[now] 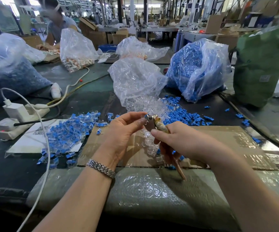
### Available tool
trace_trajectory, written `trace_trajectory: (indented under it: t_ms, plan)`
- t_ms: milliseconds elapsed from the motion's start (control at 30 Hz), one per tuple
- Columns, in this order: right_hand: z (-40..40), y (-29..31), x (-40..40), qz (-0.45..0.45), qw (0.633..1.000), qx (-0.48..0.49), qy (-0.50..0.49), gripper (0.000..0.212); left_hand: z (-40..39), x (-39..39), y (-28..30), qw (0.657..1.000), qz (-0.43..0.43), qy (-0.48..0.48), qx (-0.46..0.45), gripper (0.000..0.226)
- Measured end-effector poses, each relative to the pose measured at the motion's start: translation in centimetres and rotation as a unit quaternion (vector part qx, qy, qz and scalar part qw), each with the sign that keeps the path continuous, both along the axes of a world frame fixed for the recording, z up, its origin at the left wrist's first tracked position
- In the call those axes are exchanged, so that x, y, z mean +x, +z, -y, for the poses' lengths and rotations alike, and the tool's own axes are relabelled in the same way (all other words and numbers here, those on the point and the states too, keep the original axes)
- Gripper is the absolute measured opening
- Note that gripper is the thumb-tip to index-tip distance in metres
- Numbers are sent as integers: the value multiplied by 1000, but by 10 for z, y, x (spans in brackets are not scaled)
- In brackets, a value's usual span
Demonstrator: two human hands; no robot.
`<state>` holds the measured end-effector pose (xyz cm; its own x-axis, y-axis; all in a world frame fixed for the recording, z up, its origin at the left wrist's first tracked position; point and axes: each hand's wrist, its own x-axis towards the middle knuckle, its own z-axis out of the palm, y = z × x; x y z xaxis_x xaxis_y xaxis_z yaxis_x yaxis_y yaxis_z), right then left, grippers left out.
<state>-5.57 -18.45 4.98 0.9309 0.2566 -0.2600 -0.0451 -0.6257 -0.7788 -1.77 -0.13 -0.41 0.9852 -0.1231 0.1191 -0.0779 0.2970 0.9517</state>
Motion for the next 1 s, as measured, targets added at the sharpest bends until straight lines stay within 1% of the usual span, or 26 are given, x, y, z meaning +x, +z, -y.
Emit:
trace_trajectory:
  t_ms: [33, 67, 100, 133, 167, 200, 233, 267, 300, 333, 400, 433, 467, 500, 567, 700, 767, 833, 900, 967, 1000]
  plan:
    - [3, 2, 0, -3, 1000, -3, 3, 49, -2, 0, -1, 1000, 9, 18, 11, 19]
    - [7, 5, 0, 0, 1000, -18, 2, 47, -5, 1, -1, 997, 22, 56, 43, 16]
    - [13, 8, 1, 13, 999, -42, -7, 45, -9, 2, -2, 987, 34, 119, 103, 13]
    - [20, 9, 3, 37, 996, -74, -28, 44, -14, 3, -4, 962, 41, 199, 182, 12]
    - [29, 9, 7, 68, 990, -113, -57, 43, -17, 4, -4, 921, 43, 279, 267, 13]
    - [39, 8, 13, 99, 979, -156, -90, 43, -18, 5, -4, 872, 41, 345, 344, 15]
    - [48, 6, 18, 120, 964, -204, -121, 43, -18, 4, -3, 828, 45, 383, 408, 18]
    - [56, 3, 22, 129, 948, -252, -148, 43, -17, 2, -2, 801, 61, 394, 447, 21]
    - [64, -2, 26, 129, 931, -294, -172, 43, -15, 0, 0, 799, 85, 377, 461, 21]
    - [71, -7, 29, 123, 917, -328, -189, 44, -13, -3, 1, 823, 110, 329, 450, 19]
    - [81, -18, 34, 111, 895, -379, -207, 49, -6, -8, 2, 882, 126, 172, 419, 14]
    - [84, -23, 36, 108, 885, -399, -212, 52, -4, -11, 2, 893, 123, 96, 422, 12]
    - [85, -28, 36, 108, 878, -414, -216, 55, -2, -12, 1, 890, 118, 40, 438, 12]
    - [85, -32, 37, 108, 874, -421, -220, 57, -2, -11, -1, 881, 113, 7, 460, 12]
    - [82, -37, 36, 107, 870, -430, -217, 60, -2, -10, -4, 864, 107, -14, 491, 12]
    - [73, -41, 33, 116, 853, -461, -216, 67, -2, -10, -5, 847, 123, -6, 517, 10]
    - [71, -39, 32, 109, 858, -458, -207, 69, -2, -10, -6, 847, 127, 5, 516, 10]
    - [71, -32, 29, 105, 876, -425, -206, 67, -2, -9, -5, 859, 114, 13, 498, 11]
    - [72, -23, 24, 135, 892, -384, -196, 52, -4, -7, -4, 880, 104, 28, 462, 10]
    - [73, -14, 19, 176, 913, -335, -155, 21, -5, -6, -4, 911, 94, 42, 398, 9]
    - [72, -11, 17, 177, 928, -304, -126, 6, -6, -5, -3, 927, 85, 40, 363, 11]
